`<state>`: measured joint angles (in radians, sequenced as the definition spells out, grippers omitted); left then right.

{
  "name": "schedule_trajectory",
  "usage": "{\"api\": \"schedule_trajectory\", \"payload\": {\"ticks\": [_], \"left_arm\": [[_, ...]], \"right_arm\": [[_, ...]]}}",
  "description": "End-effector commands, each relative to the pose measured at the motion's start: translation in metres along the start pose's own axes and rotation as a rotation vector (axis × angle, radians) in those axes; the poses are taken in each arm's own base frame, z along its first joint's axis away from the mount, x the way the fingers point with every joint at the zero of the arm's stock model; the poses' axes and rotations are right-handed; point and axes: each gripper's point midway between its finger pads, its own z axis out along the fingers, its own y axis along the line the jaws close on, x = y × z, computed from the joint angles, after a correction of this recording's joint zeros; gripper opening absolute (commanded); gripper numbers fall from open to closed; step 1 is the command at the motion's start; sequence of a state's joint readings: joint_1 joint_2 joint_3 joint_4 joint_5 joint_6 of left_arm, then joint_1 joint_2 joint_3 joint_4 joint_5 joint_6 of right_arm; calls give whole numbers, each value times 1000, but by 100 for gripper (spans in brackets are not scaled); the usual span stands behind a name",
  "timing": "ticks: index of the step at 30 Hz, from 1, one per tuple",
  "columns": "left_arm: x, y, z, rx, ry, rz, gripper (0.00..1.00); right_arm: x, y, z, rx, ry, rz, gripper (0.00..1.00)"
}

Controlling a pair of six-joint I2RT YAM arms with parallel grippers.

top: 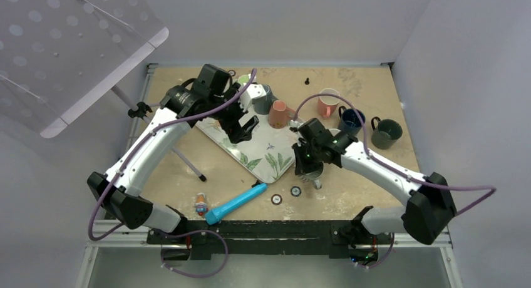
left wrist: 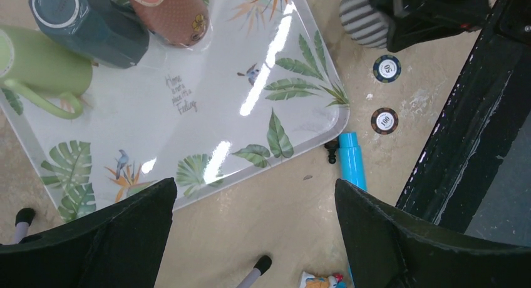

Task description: Turn the mug right side up

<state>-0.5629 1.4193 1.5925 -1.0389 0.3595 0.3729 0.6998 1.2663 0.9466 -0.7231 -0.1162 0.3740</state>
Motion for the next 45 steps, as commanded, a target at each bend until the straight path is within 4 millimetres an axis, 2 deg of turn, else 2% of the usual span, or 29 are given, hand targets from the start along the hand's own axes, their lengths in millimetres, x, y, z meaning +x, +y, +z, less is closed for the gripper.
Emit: {"api": "schedule_trajectory", "payload": {"ticks": [1,6,9,10,11,13,15,17,21,23,26,28,31,34,37,42,43,44,45], "left_arm": [[-30,2,-10,40,-64,81,100],[-38,2,0,79,-97,161,100],[-43,-4,2,117,-120,181,100],[-44,-4,3,121,-126,188,100],[-44,-3,5,121,-127,193,100],[-43,0,9,115,-122,191,100],[-42,3,12,105,-114,185,100],[-42,8,14,86,-104,180,100],[-36,7,9,90,-39,244,99],[-17,2,4,112,72,342,99],[-10,2,0,141,156,346,100],[-24,3,1,155,146,333,100],[-62,11,10,135,56,322,100],[-89,9,31,189,-51,348,100],[-111,17,63,206,-151,372,100],[-151,61,144,71,-241,324,100],[-155,68,159,51,-238,322,100],[-150,73,184,50,-214,316,100],[-149,77,196,43,-208,317,100]], "right_arm": [[-16,-9,19,70,1,-14,0],[6,-18,51,107,162,60,0],[7,-18,56,119,169,105,2],[3,-14,54,104,160,109,8],[-2,-11,52,93,148,109,20],[-11,-9,41,102,126,99,40],[-22,-7,25,102,91,68,52],[-32,-4,8,95,52,26,59],[-50,-3,-32,85,-47,-39,86],[-60,-8,-51,77,-92,-47,88],[-76,-28,-70,72,-152,-28,88],[-97,-47,-82,98,-232,12,88],[-130,-74,-102,128,-356,80,88],[-153,-93,-118,157,-444,124,87],[-165,-114,-130,214,-495,182,87],[-163,-133,-132,258,-537,232,87],[-160,-135,-129,267,-528,237,87],[-157,-136,-126,270,-514,237,87],[-153,-137,-124,275,-494,238,87]]}}
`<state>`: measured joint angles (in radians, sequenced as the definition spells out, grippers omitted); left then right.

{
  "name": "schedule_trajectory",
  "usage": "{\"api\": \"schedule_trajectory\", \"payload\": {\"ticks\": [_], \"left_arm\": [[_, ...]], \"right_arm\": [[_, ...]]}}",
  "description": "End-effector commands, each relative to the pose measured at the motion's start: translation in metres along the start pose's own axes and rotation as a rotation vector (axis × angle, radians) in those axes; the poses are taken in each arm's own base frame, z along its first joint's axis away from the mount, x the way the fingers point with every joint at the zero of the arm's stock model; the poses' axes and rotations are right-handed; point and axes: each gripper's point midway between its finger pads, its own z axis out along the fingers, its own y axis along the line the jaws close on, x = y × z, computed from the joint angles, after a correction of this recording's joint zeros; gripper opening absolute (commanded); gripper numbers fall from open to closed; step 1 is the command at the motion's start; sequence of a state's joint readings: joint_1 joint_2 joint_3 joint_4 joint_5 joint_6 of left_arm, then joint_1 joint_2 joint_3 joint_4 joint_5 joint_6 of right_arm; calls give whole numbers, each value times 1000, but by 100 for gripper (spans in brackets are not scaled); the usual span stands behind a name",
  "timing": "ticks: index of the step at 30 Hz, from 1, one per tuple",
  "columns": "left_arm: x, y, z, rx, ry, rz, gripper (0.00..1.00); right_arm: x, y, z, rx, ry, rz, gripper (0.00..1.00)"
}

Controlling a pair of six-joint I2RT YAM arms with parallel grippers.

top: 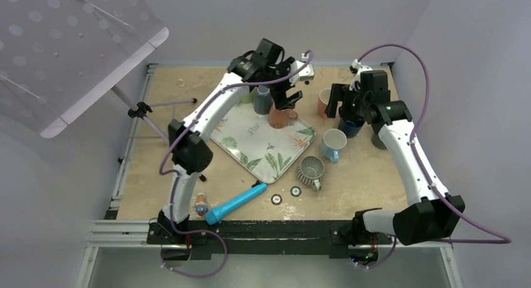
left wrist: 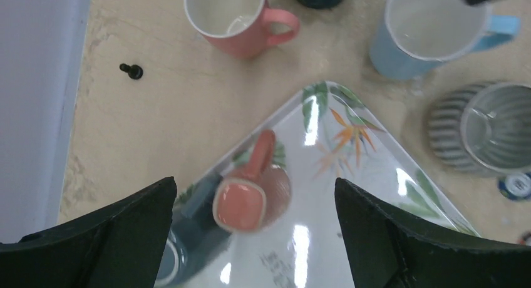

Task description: Turn the mug right side up

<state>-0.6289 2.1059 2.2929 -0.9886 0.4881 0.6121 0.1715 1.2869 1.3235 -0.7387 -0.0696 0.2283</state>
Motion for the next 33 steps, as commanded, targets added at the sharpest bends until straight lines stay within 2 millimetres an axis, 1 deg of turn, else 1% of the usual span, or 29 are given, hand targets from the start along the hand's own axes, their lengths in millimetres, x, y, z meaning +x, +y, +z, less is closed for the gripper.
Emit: {"api": "schedule_trajectory", "payload": {"ticks": [1,3,6,8,10,11,12,15,17,18,20,21,22,25,27,28,30,32,33], "left_arm": [[-10,43,65,-103,-64,20,100],[5,47,80,-100,-30,43,100],[30,46,98,-83,31,98,100],[42,49,109,-96,73,131,100],[50,58,120,-153,115,148,100],[54,58,124,-155,130,148,100],[62,56,127,-137,153,147,98],[90,50,133,-103,243,174,91],[105,46,135,-83,290,207,87],[111,44,135,-66,306,216,86],[116,37,137,-26,322,227,83],[120,34,138,-10,333,226,81],[123,31,140,-1,344,223,75],[130,21,139,17,369,196,50],[133,8,134,56,375,178,42],[135,2,132,75,379,174,36],[138,-5,126,88,385,164,16],[139,-11,123,101,389,143,1],[138,-13,121,105,388,133,0]], "right_arm": [[0,-7,-2,32,-15,-3,87],[5,-11,-3,52,5,-11,86],[4,-15,-4,74,4,-9,86],[4,-13,-2,63,14,-17,86],[6,-11,0,51,39,-32,86],[6,-11,0,49,49,-37,86],[6,-11,1,49,55,-41,86],[5,-11,-2,49,48,-54,86],[7,-12,-3,48,46,-66,86],[7,-12,-3,46,46,-72,86],[9,-13,-4,49,59,-81,86],[10,-13,-6,50,62,-85,86],[10,-13,-7,49,59,-87,86],[10,-11,-10,33,44,-91,86],[11,-11,-11,33,39,-94,86],[12,-12,-11,33,39,-96,86],[12,-11,-12,30,33,-95,86],[9,-10,-13,27,27,-96,86],[9,-10,-14,28,26,-98,86]]}}
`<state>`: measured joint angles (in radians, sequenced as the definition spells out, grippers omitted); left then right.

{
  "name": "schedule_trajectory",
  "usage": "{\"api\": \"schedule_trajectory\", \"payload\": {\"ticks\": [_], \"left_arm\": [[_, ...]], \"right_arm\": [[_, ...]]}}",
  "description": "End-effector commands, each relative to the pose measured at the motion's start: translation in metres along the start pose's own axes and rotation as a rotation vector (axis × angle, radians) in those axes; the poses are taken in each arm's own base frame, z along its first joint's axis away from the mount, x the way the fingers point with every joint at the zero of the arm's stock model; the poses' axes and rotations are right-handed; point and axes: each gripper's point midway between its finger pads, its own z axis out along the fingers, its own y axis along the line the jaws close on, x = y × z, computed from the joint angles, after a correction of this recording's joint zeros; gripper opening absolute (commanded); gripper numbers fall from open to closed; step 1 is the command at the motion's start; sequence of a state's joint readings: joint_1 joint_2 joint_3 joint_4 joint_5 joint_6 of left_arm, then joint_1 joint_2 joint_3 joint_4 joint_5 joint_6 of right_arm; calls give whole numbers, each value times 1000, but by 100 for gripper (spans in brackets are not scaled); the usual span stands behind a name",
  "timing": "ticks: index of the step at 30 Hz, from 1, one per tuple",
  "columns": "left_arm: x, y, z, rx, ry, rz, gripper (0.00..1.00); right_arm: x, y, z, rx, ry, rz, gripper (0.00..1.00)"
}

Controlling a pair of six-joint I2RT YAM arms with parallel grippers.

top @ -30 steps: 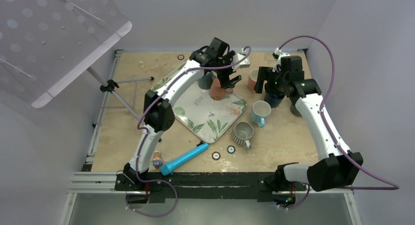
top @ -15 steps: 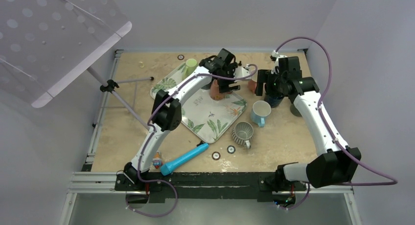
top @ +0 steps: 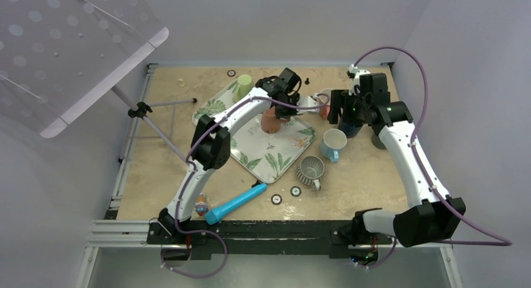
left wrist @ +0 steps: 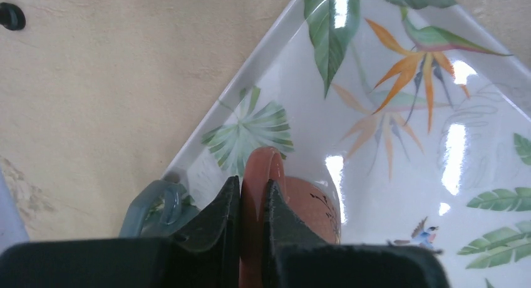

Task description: Turn the mug right side up

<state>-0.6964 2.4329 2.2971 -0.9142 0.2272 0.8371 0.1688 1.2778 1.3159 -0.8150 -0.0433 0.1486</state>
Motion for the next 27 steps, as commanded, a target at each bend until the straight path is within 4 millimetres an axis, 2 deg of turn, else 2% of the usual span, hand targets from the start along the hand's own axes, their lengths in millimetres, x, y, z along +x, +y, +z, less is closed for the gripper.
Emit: {"api": "schedule_trajectory", "payload": {"ticks": [1,4,6,10,13,18,21,23,25,27], "left_arm": [[14,-31,-3,104,41,-47,0],[5,-31,-13,98,18,-90,0],[-8,-24,-27,72,-17,-133,0],[-39,-11,-70,24,-110,-226,0],[-54,0,-107,-12,-188,-285,0],[-72,10,-168,-22,-336,-417,0],[-86,16,-202,-26,-449,-462,0],[-94,22,-225,-53,-498,-459,0],[-103,28,-250,-91,-547,-457,0],[-118,32,-281,-135,-621,-450,0]], "right_arm": [[-11,2,-11,-10,-46,-24,86],[-15,3,-15,-17,-56,-22,86],[-17,5,-16,-26,-61,-20,86],[-22,7,-16,-35,-75,-14,86],[-29,12,-19,-60,-102,1,88],[-45,45,-31,-245,-170,-3,90],[-53,45,-36,-238,-199,9,90],[-59,52,-42,-275,-227,11,91],[-66,70,-54,-376,-270,26,92],[-73,97,-72,-537,-312,55,97]]}}
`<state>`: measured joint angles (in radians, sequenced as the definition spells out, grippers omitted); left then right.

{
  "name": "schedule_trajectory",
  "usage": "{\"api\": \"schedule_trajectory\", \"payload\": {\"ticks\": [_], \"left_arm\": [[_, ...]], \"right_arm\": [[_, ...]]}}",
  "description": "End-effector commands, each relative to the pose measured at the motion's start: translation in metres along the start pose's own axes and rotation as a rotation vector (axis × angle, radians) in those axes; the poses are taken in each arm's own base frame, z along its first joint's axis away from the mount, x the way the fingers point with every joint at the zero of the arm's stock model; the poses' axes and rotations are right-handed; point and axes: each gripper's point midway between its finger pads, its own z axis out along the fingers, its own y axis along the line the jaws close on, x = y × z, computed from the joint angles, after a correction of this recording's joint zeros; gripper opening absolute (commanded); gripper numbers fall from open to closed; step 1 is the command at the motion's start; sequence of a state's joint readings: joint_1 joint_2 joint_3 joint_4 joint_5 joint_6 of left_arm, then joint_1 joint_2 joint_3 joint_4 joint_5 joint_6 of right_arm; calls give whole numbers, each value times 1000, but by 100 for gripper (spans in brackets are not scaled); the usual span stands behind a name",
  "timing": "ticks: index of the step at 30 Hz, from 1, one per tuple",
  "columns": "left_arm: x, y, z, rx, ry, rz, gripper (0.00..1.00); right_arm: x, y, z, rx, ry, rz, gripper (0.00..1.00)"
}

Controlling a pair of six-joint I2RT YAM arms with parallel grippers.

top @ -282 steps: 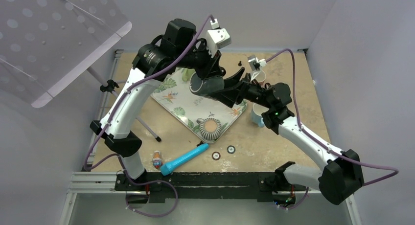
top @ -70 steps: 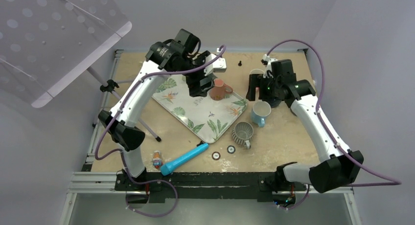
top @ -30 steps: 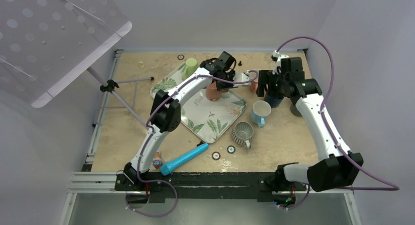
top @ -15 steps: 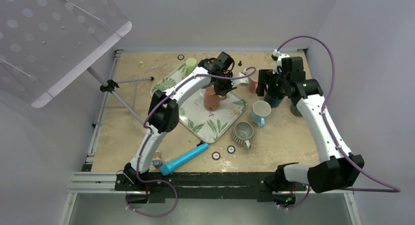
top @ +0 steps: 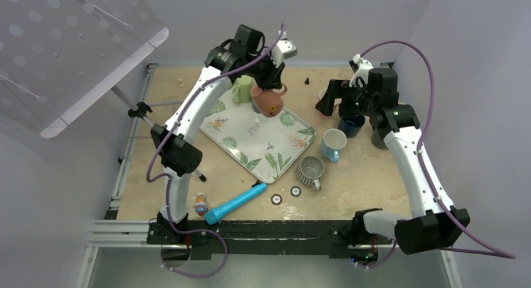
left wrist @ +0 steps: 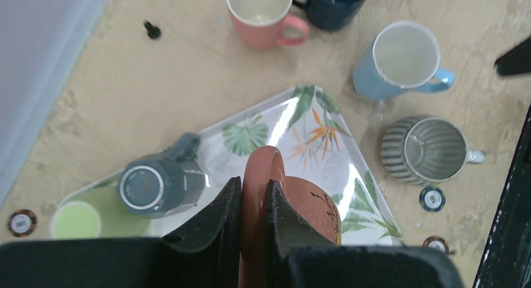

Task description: Turn the mug right side up

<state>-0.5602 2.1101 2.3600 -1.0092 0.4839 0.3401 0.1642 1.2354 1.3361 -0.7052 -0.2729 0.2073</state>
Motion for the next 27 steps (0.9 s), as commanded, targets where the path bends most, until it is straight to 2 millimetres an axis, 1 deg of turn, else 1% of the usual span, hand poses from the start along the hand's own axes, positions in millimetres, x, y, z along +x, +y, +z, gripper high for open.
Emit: {"api": "schedule_trajectory", "payload": {"ticks": [1,2,4,6,8,10,11,13,15,17,19,22,25,26,27], "left_arm": [[-99,-26,-84,-25,-321,43,0],[-111,-28,-96,-38,-366,48,0],[-130,-33,-118,-54,-442,46,0],[-143,-39,-134,-53,-492,30,0],[-150,-46,-144,-42,-523,2,0],[-158,-52,-152,-23,-554,-25,0],[-161,-54,-155,-14,-567,-37,0],[-169,-58,-161,1,-595,-60,0],[-174,-65,-164,39,-614,-86,0],[-179,-74,-164,88,-627,-110,0],[-183,-82,-163,123,-635,-132,0],[-189,-100,-159,200,-638,-149,0],[-195,-107,-157,264,-651,-188,0],[-195,-107,-155,275,-651,-189,0],[-195,-108,-153,285,-647,-194,0]], "right_arm": [[-47,81,-38,-391,-203,41,98],[-50,99,-45,-493,-225,73,98],[-56,134,-67,-688,-269,121,98],[-64,153,-79,-790,-305,168,98],[-67,169,-84,-862,-306,191,98],[-69,175,-80,-876,-276,200,98],[-69,175,-75,-861,-258,203,98],[-70,174,-72,-854,-249,208,98],[-75,178,-74,-876,-251,205,98],[-78,183,-75,-911,-236,194,97],[-84,189,-80,-957,-241,186,95],[-96,199,-96,-1024,-269,156,82],[-103,205,-109,-1052,-291,106,63],[-105,203,-111,-1046,-305,100,48],[-107,199,-111,-1029,-317,103,28]]}}
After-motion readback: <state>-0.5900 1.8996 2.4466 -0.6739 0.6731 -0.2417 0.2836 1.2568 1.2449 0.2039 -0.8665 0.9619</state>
